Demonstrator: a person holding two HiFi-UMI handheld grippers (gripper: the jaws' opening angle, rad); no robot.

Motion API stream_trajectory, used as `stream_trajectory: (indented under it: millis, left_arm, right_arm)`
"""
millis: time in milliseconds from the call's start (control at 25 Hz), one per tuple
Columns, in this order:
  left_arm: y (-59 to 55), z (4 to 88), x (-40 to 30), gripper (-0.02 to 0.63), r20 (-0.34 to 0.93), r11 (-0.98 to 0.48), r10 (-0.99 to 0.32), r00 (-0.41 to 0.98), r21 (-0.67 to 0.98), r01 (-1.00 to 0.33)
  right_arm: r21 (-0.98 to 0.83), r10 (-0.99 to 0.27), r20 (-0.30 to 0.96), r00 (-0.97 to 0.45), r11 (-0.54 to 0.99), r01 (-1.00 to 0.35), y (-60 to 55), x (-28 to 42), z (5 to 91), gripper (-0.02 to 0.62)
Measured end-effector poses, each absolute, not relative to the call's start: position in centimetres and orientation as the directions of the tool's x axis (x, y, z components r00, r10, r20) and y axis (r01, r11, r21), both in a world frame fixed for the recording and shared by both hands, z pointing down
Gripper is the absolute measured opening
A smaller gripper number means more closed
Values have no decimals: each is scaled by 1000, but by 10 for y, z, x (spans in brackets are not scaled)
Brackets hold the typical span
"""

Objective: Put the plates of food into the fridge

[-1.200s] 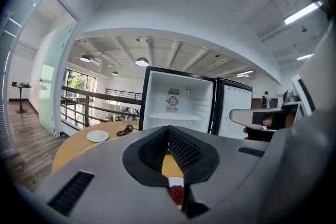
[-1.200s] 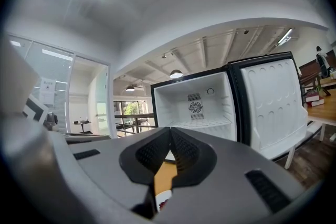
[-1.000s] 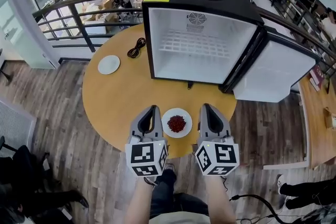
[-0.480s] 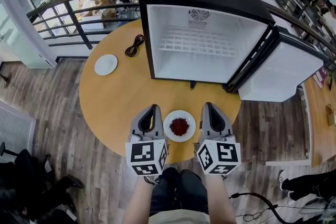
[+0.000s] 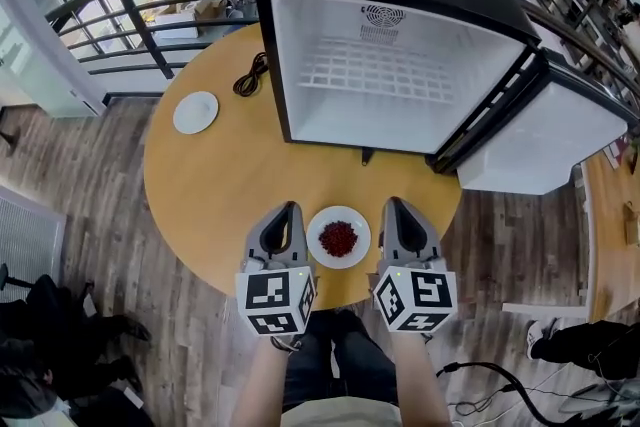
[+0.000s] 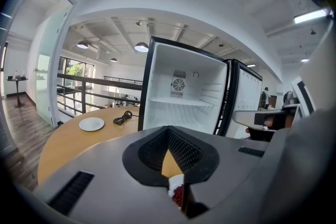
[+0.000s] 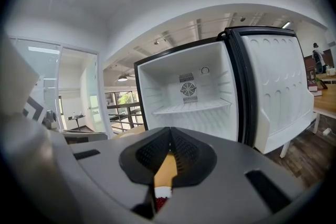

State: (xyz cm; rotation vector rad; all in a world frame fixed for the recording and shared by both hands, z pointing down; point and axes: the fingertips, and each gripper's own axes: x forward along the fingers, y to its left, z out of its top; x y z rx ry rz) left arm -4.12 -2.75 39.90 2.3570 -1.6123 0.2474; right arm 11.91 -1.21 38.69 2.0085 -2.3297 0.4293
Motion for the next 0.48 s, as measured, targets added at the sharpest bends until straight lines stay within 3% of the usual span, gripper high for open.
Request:
stream_trajectory:
  millis: [480]
  left_arm:
    - [-24,456,-48,6,415,-277,-853,316,153,-949]
  right_arm:
    - [-225,-924,332,-190,119,-967,-13,120,448,12]
